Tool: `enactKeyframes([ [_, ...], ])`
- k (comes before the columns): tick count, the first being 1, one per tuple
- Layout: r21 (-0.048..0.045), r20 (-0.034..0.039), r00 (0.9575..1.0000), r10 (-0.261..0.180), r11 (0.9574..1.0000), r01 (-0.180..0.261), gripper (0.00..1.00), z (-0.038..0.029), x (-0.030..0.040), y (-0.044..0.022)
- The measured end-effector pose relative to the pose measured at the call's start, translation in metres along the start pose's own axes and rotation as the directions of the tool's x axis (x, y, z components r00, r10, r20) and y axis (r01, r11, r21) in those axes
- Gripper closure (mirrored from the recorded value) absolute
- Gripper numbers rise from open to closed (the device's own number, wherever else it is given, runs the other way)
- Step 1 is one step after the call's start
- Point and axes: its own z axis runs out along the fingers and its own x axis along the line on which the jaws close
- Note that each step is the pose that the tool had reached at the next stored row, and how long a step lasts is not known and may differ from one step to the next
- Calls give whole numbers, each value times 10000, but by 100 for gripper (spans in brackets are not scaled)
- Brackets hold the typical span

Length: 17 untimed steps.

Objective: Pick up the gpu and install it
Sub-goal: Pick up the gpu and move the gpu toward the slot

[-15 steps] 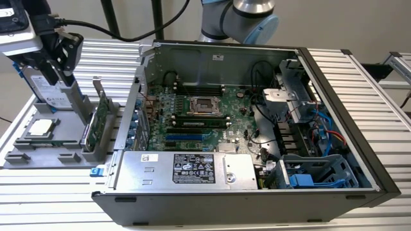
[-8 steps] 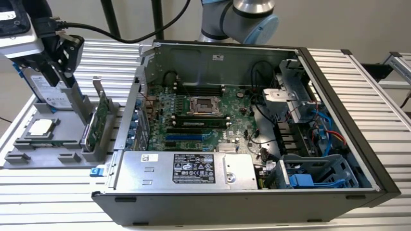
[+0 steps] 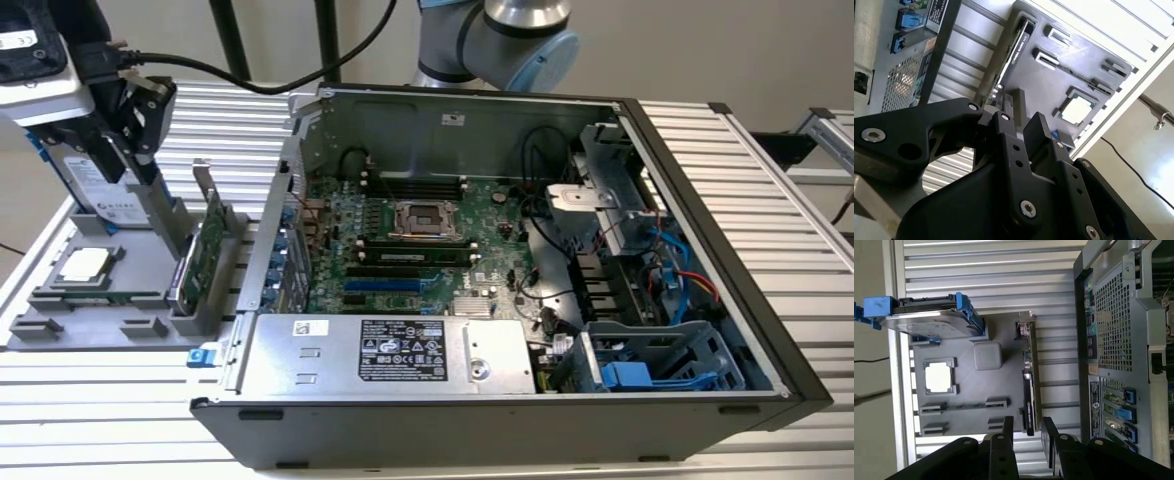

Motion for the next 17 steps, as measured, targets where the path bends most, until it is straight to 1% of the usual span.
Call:
enactKeyframes([
  [17, 0, 0, 10000, 0, 10000, 0, 0, 76, 1, -4],
])
